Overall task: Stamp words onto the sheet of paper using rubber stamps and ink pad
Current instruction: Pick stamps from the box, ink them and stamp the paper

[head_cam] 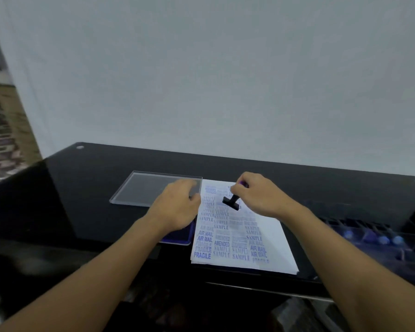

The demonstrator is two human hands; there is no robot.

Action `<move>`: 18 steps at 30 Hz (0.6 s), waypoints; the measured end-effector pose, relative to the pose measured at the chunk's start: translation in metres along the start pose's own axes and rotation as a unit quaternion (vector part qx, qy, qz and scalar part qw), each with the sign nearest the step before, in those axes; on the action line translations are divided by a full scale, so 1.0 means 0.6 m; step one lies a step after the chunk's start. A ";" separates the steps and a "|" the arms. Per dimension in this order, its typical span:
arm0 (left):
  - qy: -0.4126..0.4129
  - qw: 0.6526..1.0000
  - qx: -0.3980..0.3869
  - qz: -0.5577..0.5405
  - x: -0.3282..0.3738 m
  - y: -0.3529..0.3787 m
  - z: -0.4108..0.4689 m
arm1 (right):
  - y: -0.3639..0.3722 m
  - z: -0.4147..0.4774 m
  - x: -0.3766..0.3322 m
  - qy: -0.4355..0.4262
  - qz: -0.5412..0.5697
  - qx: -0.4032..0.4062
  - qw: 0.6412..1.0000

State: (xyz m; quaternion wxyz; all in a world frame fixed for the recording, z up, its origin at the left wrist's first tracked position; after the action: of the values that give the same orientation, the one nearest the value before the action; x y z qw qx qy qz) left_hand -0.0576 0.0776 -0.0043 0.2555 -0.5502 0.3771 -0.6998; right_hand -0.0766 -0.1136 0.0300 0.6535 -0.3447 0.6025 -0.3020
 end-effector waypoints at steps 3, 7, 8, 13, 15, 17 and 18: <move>-0.005 1.000 0.018 0.011 -0.033 -0.018 -0.002 | 0.020 0.015 -0.023 -0.013 0.008 -0.013 1.000; -0.021 0.999 0.029 0.008 -0.079 -0.039 -0.012 | 0.045 0.027 -0.050 -0.036 0.002 -0.031 0.999; -0.025 0.999 0.033 0.007 -0.088 -0.043 -0.015 | 0.052 0.029 -0.056 -0.043 -0.004 -0.035 0.998; -0.054 0.998 0.039 0.009 -0.146 -0.047 -0.031 | 0.101 0.040 -0.092 -0.066 -0.053 -0.067 0.994; -0.062 0.997 0.045 0.013 -0.169 -0.045 -0.038 | 0.121 0.045 -0.107 -0.073 -0.059 -0.081 0.992; -0.062 0.997 0.050 0.025 -0.188 -0.042 -0.043 | 0.140 0.050 -0.123 -0.078 -0.056 -0.095 0.991; -0.060 0.996 0.050 0.036 -0.193 -0.038 -0.044 | 0.146 0.051 -0.127 -0.079 -0.057 -0.100 0.990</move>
State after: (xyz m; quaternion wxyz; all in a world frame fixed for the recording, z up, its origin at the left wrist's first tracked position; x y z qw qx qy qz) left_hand -0.0508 0.1873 -0.0556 0.3297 -0.5638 0.3454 -0.6739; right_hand -0.0550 0.0017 0.0039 0.6430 -0.4648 0.5556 -0.2487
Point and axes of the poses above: each hand's wrist, its own z-axis towards the middle knuckle, its own y-axis out of the palm, x = y × z, the point moved 6 cm from there along z, towards the middle knuckle, and after that the axes turned 4 degrees about -x, right-handed, at the moved point
